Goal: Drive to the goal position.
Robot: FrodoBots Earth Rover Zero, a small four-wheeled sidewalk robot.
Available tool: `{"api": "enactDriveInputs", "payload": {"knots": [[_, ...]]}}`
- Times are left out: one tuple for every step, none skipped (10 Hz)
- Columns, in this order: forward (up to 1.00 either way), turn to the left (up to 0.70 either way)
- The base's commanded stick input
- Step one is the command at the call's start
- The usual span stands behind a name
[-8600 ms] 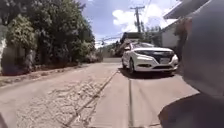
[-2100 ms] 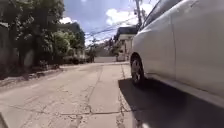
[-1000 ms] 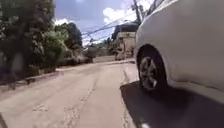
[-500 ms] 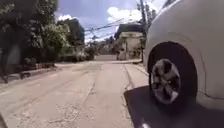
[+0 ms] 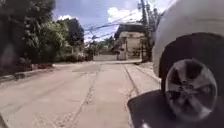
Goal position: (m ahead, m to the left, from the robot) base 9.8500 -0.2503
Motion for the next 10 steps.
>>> {"api": "enactDriveInputs", "payload": {"knots": [[0.7,0.0],[0.7,0.0],[0.7,0.0],[0.7,0.0],[0.7,0.0],[0.7,0.0],[0.7,0.0],[0.7,0.0],[0.7,0.0],[0.7,0.0]]}}
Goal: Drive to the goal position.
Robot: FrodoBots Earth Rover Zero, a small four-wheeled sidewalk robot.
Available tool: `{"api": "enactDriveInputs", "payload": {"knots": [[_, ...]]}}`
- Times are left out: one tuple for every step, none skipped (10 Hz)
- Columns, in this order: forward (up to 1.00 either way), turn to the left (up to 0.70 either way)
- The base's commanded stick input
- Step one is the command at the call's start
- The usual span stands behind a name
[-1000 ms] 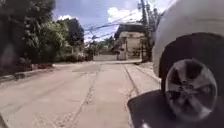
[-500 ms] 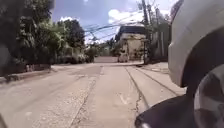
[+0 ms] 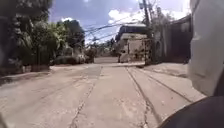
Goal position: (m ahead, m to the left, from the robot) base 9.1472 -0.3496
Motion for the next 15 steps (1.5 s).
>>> {"api": "enactDriveInputs", "payload": {"knots": [[0.7,0.0],[0.7,0.0],[0.7,0.0],[0.7,0.0],[0.7,0.0],[0.7,0.0],[0.7,0.0],[0.7,0.0],[0.7,0.0],[0.7,0.0],[0.7,0.0],[0.7,0.0],[0.7,0.0],[0.7,0.0],[0.7,0.0]]}}
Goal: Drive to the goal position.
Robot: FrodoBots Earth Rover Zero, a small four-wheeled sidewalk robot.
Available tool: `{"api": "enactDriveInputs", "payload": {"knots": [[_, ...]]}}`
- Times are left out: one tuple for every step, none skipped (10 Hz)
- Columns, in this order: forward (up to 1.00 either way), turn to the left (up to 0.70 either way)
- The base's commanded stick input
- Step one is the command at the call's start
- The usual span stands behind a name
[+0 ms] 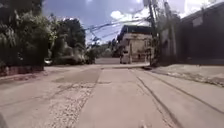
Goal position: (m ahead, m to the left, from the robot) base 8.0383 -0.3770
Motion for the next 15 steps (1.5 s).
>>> {"api": "enactDriveInputs", "payload": {"knots": [[0.7,0.0],[0.7,0.0],[0.7,0.0],[0.7,-0.14],[0.7,-0.29],[0.7,-0.31],[0.7,-0.3],[0.7,-0.08],[0.7,-0.05],[0.7,-0.01],[0.7,-0.03],[0.7,-0.32],[0.7,-0.28],[0.7,-0.04],[0.7,0.0]]}}
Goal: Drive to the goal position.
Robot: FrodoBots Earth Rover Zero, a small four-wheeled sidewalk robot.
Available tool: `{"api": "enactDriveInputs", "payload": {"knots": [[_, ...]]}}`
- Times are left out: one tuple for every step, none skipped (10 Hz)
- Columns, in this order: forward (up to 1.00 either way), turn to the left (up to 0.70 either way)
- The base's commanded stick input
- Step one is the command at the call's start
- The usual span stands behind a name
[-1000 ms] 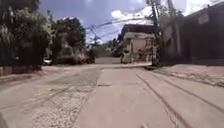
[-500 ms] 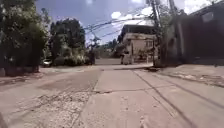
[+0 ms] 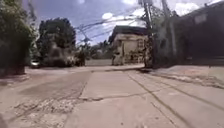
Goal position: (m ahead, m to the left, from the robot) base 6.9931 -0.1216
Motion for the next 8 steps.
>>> {"api": "enactDriveInputs", "payload": {"knots": [[0.7,0.0],[0.7,0.0],[0.7,-0.05],[0.7,-0.24],[0.7,-0.3],[0.7,-0.29],[0.7,-0.05],[0.7,0.0]]}}
